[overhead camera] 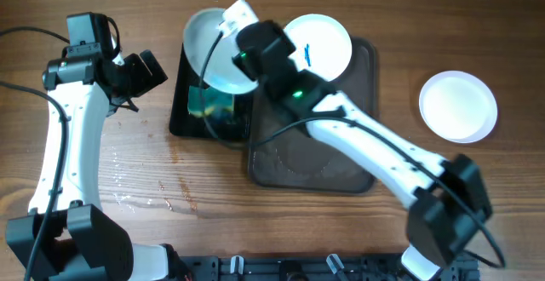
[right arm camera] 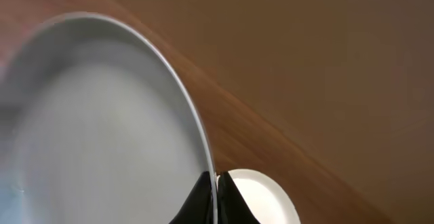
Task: Clean dirty plates on tray and stack at the side
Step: 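Lift the plate with right gripper and stack it on the side plate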
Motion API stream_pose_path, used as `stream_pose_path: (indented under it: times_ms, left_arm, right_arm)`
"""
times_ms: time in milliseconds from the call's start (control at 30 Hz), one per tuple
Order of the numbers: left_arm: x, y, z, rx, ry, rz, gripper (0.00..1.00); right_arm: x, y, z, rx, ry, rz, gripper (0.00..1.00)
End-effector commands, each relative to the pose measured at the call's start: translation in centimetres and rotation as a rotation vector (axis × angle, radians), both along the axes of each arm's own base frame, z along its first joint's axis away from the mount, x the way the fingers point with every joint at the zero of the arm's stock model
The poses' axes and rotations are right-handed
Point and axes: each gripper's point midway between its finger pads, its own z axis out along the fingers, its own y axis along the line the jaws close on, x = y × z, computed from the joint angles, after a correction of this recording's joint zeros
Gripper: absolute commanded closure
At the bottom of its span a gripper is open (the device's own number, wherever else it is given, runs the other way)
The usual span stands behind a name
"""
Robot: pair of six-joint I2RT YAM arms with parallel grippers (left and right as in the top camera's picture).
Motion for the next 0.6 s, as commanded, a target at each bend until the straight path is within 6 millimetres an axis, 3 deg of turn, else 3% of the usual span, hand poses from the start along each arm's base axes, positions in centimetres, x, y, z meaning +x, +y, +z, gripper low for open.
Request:
stream_pose_path:
  times_ms: [0, 100, 267, 567]
  left_arm:
    - [0.1, 0.1, 0.1, 0.002, -0.005, -0.002, 0.0]
    - [0.1, 0.1, 0.1, 0.002, -0.005, -0.002, 0.0]
    - [0.1, 0.1, 0.1, 0.002, -0.005, -0.002, 0.0]
    - [0.1, 0.1, 0.1, 0.002, -0.005, -0.002, 0.0]
  right_arm:
    - [-0.2, -0.3, 2.4, -0.145, -0.143, -0.079, 0.96]
    - [-2.0, 1.5, 3.8, -0.267, -0.224, -0.058, 0.96]
    - [-3.8, 2.4, 5.2, -0.335, -0.288, -0.091, 0.96]
    - [-4.9, 2.9, 7.4, -0.369, -0.366, -0.132, 0.96]
